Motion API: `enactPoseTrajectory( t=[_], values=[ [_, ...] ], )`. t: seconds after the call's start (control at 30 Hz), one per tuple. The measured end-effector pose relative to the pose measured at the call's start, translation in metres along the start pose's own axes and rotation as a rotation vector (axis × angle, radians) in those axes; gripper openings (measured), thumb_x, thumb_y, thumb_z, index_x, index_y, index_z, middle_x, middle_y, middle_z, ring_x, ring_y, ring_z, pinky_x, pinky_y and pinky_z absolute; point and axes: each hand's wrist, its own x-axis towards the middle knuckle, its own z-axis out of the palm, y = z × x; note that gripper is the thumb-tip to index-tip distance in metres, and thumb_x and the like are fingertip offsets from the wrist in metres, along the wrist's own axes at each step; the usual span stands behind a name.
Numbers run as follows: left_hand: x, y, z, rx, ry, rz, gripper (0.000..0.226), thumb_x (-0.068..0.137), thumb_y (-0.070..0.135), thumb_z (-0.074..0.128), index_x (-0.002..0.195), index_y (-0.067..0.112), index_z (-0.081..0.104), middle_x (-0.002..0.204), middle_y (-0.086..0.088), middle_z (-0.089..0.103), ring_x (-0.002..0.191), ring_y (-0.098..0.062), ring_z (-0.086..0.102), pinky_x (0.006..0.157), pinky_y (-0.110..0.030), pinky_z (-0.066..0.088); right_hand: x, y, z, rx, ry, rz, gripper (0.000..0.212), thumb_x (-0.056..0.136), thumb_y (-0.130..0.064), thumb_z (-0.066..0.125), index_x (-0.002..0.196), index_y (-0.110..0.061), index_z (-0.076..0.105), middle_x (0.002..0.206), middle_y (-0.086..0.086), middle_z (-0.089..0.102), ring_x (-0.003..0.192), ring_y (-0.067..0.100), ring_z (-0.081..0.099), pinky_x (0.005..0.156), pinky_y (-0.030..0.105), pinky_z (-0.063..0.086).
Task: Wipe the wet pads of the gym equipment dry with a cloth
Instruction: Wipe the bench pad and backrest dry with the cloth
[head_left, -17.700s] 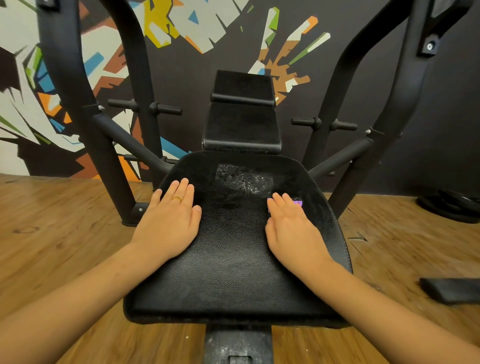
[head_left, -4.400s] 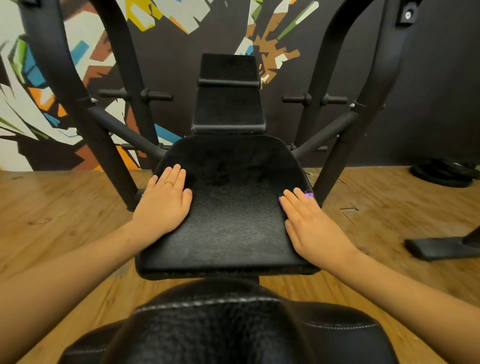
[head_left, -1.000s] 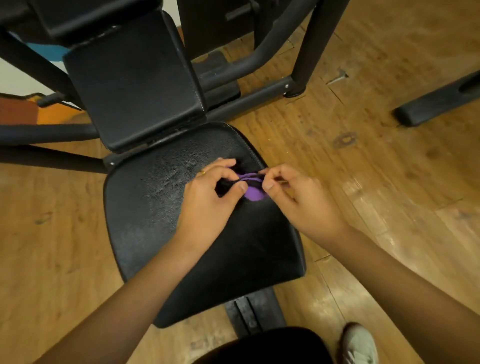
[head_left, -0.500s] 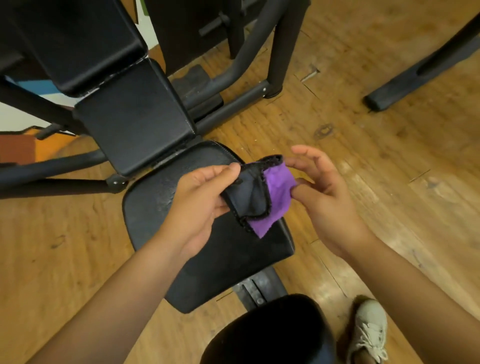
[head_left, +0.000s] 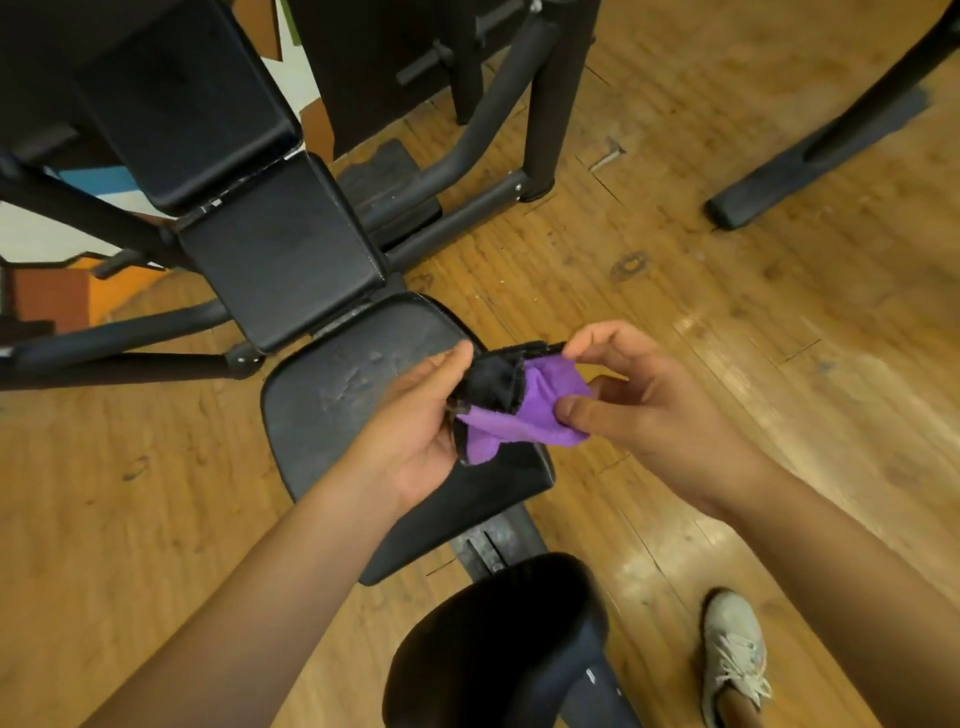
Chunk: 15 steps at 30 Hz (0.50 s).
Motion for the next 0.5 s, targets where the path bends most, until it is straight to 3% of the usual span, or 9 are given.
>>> enactPoseTrajectory(
  t=[0.1, 0.17, 0.23, 0.3, 0.4, 0.5],
  values=[
    [-0.015, -0.003, 0.011, 0.021, -0.088, 0.092, 0.045, 0.087, 0.033, 0.067, 0.128, 0.016, 0.059, 0.101, -0.006, 0.077, 0.090, -0.016, 0.075, 0.068, -0.028, 0.060, -0.013, -0.011, -0.014, -0.254, 0.016, 0.036, 0.036, 0.087, 0.003, 0.074, 0.108, -0.026, 0.072, 0.079, -0.013, 0.068, 0.065, 0.015, 0.056, 0.062, 0.027, 0.047],
    [-0.025, -0.005, 0.011, 0.174, -0.230, 0.191, 0.078, 0.079, 0.024, 0.077, 0.149, 0.029, 0.042, 0.119, -0.007, 0.073, 0.109, -0.019, 0.071, 0.083, -0.030, 0.059, -0.021, -0.017, -0.021, -0.318, 0.061, 0.033, 0.041, 0.087, 0.000, 0.075, 0.115, -0.030, 0.072, 0.101, -0.012, 0.073, 0.080, 0.021, 0.066, 0.074, 0.039, 0.056],
    [-0.032, -0.007, 0.012, 0.463, -0.342, 0.304, 0.097, 0.077, 0.007, 0.081, 0.155, 0.035, 0.030, 0.128, 0.005, 0.069, 0.119, -0.016, 0.066, 0.093, -0.027, 0.055, -0.027, -0.024, -0.024, -0.304, 0.091, 0.025, 0.045, 0.087, 0.000, 0.074, 0.119, -0.031, 0.070, 0.123, -0.006, 0.069, 0.099, 0.020, 0.069, 0.090, 0.047, 0.056],
    [-0.036, -0.007, 0.016, 0.686, -0.396, 0.337, 0.097, 0.077, -0.003, 0.081, 0.154, 0.032, 0.034, 0.127, 0.025, 0.065, 0.122, -0.005, 0.062, 0.095, -0.018, 0.050, -0.032, -0.029, -0.023, -0.305, 0.091, 0.046, 0.049, 0.087, 0.002, 0.073, 0.127, -0.026, 0.067, 0.135, -0.006, 0.062, 0.113, 0.013, 0.065, 0.100, 0.044, 0.053],
    [-0.041, -0.003, 0.023, 0.908, -0.396, 0.409, 0.073, 0.084, -0.003, 0.076, 0.144, 0.030, 0.052, 0.136, 0.015, 0.062, 0.123, 0.003, 0.058, 0.098, -0.017, 0.048, -0.039, -0.034, -0.021, -0.455, 0.042, 0.041, 0.057, 0.084, -0.007, 0.077, 0.138, -0.019, 0.062, 0.144, -0.007, 0.054, 0.127, 0.010, 0.056, 0.108, 0.037, 0.047],
    [-0.046, 0.002, 0.032, 0.911, -0.295, 0.432, 0.053, 0.092, -0.008, 0.058, 0.130, 0.028, 0.065, 0.123, 0.014, 0.069, 0.112, 0.004, 0.063, 0.087, -0.013, 0.049, -0.048, -0.043, -0.024, -0.570, -0.049, 0.029, 0.062, 0.083, -0.005, 0.075, 0.141, -0.017, 0.059, 0.146, -0.010, 0.050, 0.125, 0.005, 0.055, 0.099, 0.021, 0.046]
  ],
)
